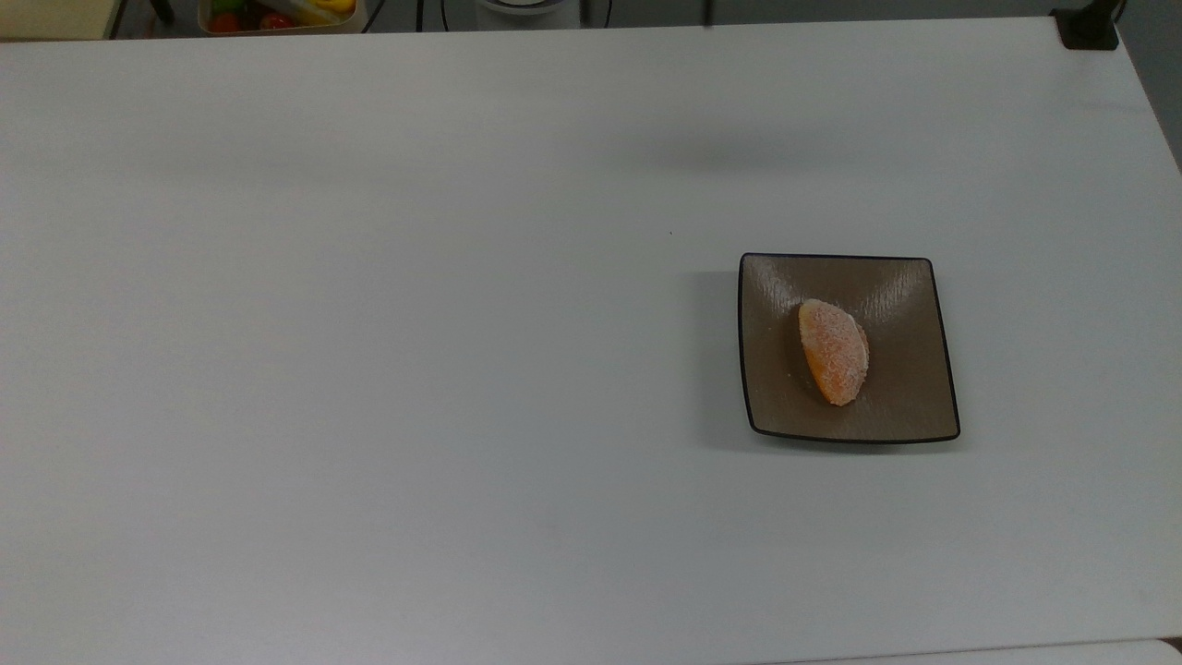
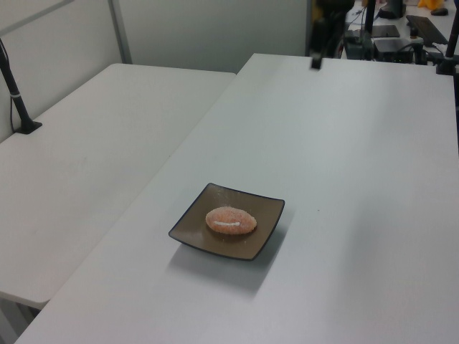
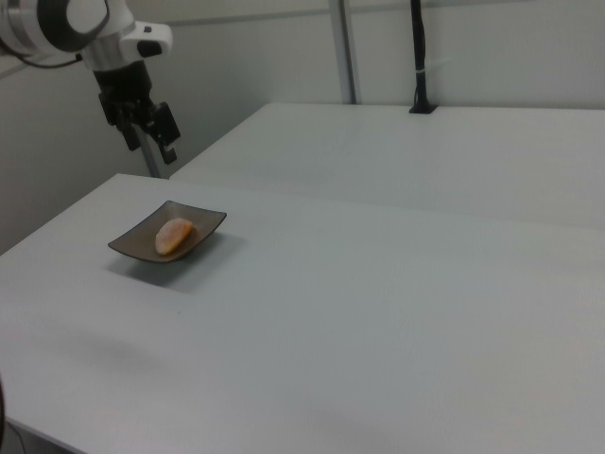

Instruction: Bread is placed on a ceramic plate

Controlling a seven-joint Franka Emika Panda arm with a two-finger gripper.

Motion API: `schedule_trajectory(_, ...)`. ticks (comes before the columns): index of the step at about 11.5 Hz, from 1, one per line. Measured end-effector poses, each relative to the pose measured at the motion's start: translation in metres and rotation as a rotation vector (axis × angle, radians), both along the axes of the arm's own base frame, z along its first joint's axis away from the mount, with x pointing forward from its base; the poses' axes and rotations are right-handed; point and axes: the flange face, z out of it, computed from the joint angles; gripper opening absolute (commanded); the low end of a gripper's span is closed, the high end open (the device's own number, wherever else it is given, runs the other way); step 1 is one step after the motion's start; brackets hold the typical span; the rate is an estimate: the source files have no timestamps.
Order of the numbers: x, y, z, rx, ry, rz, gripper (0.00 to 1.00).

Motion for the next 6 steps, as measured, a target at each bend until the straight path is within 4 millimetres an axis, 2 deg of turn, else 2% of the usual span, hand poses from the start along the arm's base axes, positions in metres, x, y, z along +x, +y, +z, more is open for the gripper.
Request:
schedule_trajectory(1, -0.014, -0.03, 0.014, 0.01, 0.033, -0.045, 1.0)
schedule_trajectory(3, -0.033, -0.07, 0.025, 0.007, 0.076, -0.109, 1.0)
schedule_trajectory(4, -0.035, -0.081, 0.022, 0.006, 0.084, -0.124, 1.0)
schedule_trajectory(6, -0.029, -0.087, 0.012, 0.003, 0.066, -0.067, 1.0)
